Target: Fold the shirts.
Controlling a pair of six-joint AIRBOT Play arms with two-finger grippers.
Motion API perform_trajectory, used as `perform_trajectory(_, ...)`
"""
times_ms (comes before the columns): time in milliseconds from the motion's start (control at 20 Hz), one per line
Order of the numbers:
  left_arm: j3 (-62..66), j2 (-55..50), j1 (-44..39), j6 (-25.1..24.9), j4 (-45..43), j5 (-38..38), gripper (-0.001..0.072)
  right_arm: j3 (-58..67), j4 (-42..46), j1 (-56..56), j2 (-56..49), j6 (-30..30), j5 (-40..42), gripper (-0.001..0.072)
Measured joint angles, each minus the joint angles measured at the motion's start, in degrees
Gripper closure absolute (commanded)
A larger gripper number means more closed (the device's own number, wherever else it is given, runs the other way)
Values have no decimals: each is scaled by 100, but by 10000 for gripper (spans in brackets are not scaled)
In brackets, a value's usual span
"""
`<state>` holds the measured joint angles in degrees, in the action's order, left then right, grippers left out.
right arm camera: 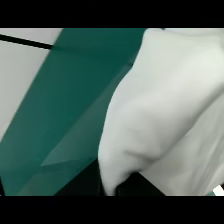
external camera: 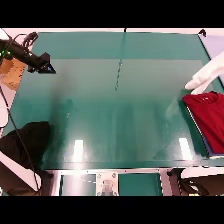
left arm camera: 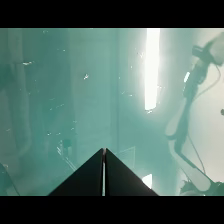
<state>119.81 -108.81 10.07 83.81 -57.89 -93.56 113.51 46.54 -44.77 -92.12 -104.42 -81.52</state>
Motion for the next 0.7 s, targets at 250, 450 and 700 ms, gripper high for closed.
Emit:
perform_trajectory(250,0,0,0,13,0,-72,684,0,1075,-629,529,-796,-1147,702)
perform_trajectory(450,0,2,0,15,0,-81,684,-192,2063,-994,966,-1012,-1930,701)
perform_trajectory(700,0,2,0,15,2,-107,685,-1513,3427,-1276,1635,-1064,-2214,701)
